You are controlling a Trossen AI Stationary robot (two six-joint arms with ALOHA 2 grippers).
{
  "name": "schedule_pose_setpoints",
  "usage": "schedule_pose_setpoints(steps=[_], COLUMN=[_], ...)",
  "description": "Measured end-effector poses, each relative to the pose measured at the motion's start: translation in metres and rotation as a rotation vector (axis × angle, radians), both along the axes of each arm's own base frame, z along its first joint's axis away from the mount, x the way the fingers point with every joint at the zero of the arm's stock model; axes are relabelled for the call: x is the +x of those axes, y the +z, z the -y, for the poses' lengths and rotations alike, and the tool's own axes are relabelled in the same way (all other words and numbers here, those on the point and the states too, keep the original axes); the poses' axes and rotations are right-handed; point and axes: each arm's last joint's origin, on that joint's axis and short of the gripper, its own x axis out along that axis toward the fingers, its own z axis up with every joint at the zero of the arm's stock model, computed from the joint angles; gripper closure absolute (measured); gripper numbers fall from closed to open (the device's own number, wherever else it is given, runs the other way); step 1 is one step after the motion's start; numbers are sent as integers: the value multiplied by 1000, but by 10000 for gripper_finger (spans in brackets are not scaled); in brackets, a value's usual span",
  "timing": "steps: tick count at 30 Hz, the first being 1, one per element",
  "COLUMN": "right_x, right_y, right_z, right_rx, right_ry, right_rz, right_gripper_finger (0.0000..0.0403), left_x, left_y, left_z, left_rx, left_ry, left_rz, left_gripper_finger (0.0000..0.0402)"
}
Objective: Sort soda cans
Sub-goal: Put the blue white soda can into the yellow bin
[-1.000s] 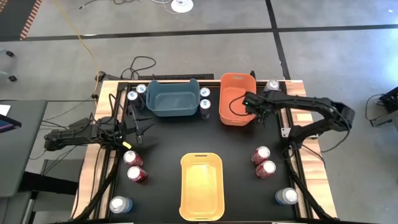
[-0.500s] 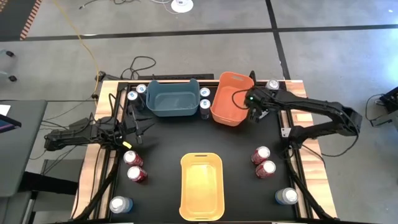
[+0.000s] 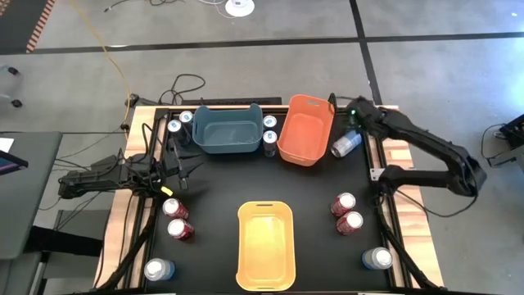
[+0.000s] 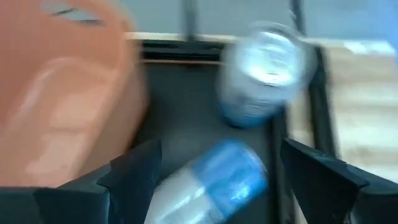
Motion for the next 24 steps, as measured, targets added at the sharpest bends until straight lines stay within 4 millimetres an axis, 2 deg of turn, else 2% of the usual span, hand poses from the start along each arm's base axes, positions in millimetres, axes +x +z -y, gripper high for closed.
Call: schedule_pose_setpoints(steps=[8, 12, 24], right_x=[-14, -14, -9], right_y=[-18, -22, -18], right_z=[33, 37, 42], right_rx=[80, 115, 66], right_ry=[-191, -207, -320], right_rz=[-19, 6, 200], right_gripper_finger=[58, 58, 59], left_x=[0, 0, 0], left_y=[0, 0, 3], left_z=[0, 0, 0], left_rx=[18, 25, 45], left_ry=[1, 1, 1], left_rz=[-5, -9, 9], left_gripper_finger=[275, 275, 275])
